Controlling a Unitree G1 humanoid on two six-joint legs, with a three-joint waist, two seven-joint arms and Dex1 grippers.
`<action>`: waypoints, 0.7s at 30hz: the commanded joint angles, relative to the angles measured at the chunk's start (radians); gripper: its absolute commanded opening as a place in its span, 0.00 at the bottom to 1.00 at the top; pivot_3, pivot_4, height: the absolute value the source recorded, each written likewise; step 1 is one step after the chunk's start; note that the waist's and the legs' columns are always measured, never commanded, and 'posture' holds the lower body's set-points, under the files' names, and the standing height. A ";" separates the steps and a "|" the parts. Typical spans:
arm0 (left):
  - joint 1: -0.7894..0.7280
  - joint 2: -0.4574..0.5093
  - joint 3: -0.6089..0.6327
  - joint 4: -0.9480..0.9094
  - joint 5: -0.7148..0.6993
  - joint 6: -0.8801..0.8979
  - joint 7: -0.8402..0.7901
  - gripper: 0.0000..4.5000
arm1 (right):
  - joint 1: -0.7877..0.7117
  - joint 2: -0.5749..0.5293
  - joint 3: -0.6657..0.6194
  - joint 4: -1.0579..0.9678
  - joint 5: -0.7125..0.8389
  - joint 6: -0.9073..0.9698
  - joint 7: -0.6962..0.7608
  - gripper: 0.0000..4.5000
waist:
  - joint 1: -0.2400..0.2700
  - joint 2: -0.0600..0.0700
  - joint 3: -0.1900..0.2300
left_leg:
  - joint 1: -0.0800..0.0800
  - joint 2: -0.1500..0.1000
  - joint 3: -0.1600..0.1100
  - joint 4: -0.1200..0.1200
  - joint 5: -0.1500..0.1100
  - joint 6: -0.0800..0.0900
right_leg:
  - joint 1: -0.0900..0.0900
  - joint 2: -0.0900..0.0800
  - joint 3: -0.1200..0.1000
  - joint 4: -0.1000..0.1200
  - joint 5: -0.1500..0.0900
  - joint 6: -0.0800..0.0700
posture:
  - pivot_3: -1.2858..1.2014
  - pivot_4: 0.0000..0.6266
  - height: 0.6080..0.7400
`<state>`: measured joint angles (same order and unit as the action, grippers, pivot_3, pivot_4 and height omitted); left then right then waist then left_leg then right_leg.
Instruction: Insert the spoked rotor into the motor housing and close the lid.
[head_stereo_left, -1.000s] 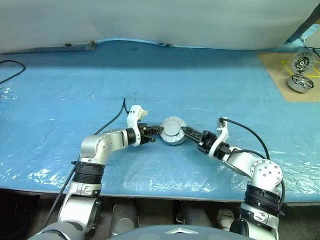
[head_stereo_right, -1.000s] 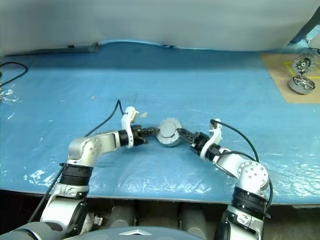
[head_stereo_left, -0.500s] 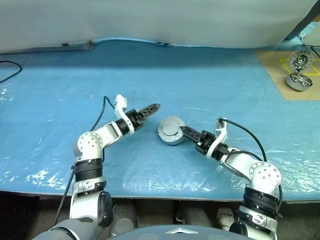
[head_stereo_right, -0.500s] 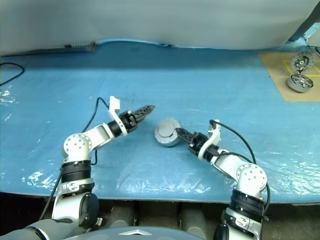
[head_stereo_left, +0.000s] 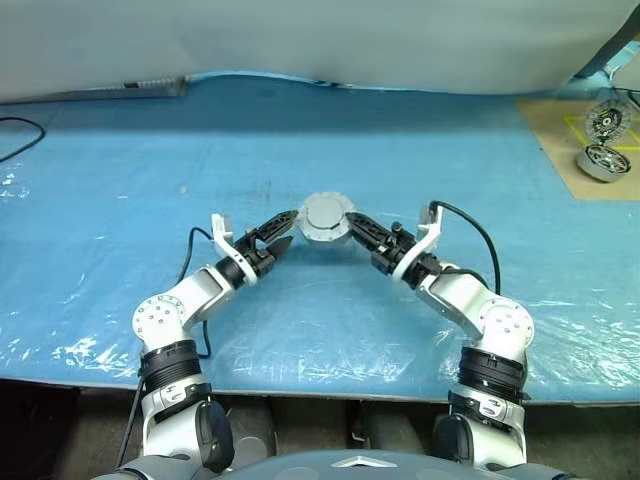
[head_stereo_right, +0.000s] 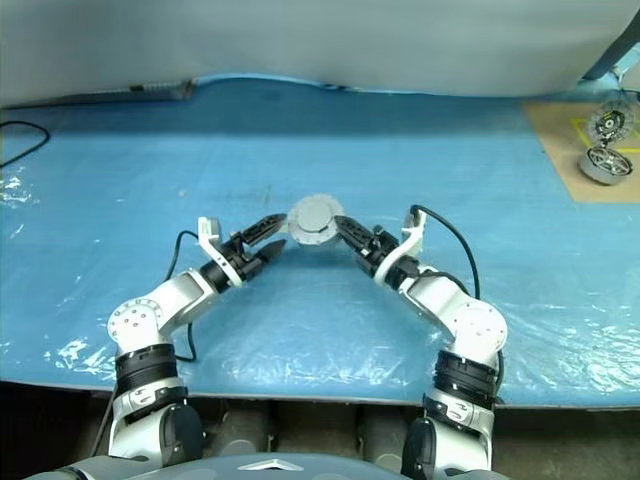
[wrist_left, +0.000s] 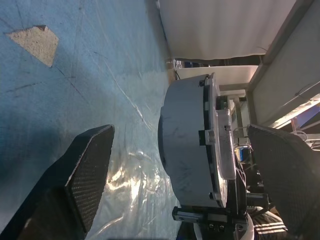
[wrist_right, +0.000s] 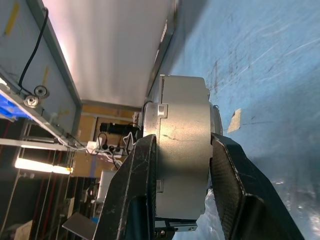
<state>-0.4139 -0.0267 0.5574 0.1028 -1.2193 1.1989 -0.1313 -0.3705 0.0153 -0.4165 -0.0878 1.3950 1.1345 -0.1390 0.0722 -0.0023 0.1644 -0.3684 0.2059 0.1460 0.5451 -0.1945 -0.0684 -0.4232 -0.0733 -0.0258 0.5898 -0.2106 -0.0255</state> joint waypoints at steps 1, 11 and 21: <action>0.017 -0.020 -0.023 -0.012 -0.051 -0.015 0.001 1.00 | -0.018 0.010 0.046 -0.026 0.084 -0.014 0.005 0.26 | 0.000 0.000 0.000 | 0.000 0.000 0.000 0.000 0.000 0.000 | 0.000 0.000 0.000 0.000 0.000 0.000 | 0.52 0.24 1.00; 0.032 -0.084 -0.048 0.001 -0.173 -0.062 0.019 1.00 | 0.010 -0.002 0.127 -0.036 0.145 -0.029 -0.024 0.26 | 0.002 0.000 0.000 | 0.000 0.000 0.000 0.002 0.000 0.000 | 0.000 0.000 0.000 0.000 0.001 0.002 | 0.52 0.24 1.00; 0.055 -0.057 -0.072 -0.015 -0.306 -0.088 0.092 0.53 | 0.015 -0.072 0.172 -0.047 0.074 -0.095 0.008 0.26 | 0.003 0.000 0.000 | -0.001 0.000 0.000 0.003 0.000 0.000 | 0.000 0.000 0.001 0.001 0.002 0.002 | 0.52 0.24 1.00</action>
<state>-0.3503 -0.0984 0.5022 0.1227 -1.4831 1.1164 -0.0462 -0.3405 -0.0366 -0.2440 -0.0828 1.5013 1.0738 -0.1575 0.0751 -0.0026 0.1645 -0.3692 0.2057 0.1457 0.5487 -0.1945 -0.0685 -0.4228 -0.0734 -0.0253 0.5905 -0.2088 -0.0227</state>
